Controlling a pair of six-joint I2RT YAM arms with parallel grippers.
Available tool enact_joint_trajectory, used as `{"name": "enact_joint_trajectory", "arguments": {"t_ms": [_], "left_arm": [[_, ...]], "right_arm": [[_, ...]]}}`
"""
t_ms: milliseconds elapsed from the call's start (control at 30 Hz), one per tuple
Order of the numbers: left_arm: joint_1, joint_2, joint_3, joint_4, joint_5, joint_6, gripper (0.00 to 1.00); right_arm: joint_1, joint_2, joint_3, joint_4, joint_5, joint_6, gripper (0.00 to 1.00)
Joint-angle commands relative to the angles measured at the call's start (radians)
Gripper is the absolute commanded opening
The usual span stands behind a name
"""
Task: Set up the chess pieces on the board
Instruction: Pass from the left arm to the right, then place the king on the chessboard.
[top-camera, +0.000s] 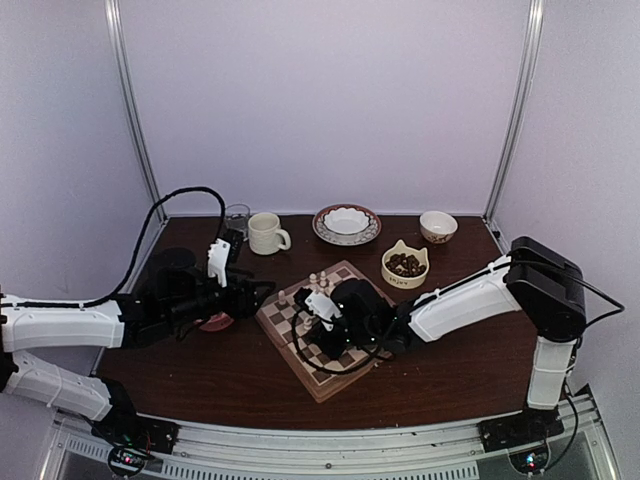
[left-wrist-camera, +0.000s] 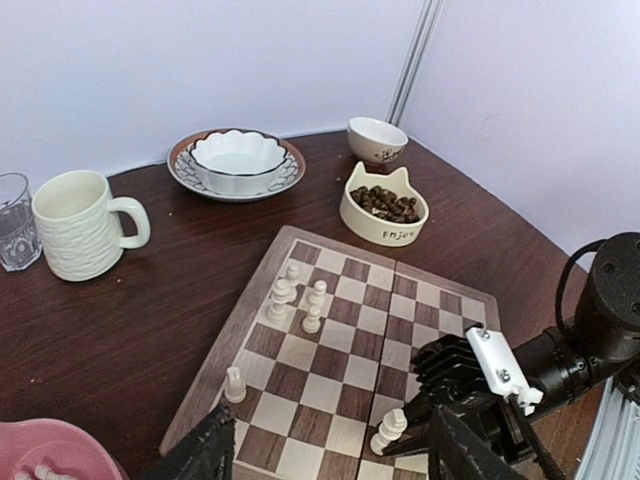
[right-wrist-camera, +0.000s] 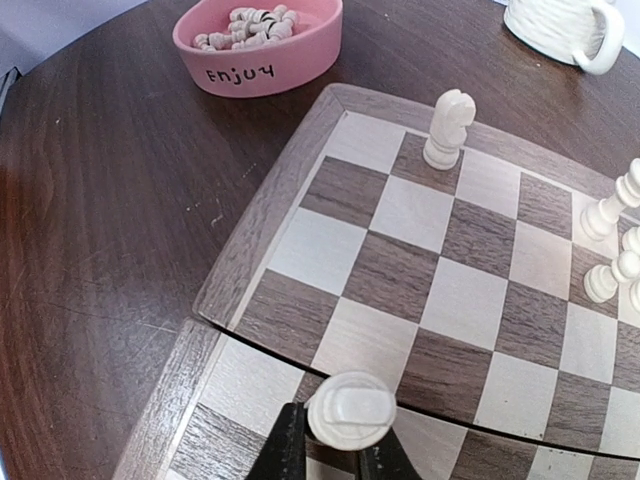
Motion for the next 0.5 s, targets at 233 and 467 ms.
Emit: {"name": "enact_joint_trajectory", "arguments": {"t_ms": [233, 467], "left_arm": [[-0.005, 0.056, 0.051, -0.098, -0.040, 0.027, 0.65], [-0.005, 0.065, 0.062, -0.113, -0.015, 0.038, 0.65]], "right_arm": [[-0.001, 0.033, 0.026, 0.016, 0.057, -0.008, 0.15], [-0.001, 0.017, 0.016, 0.025, 0.050, -0.012, 0.36]]}}
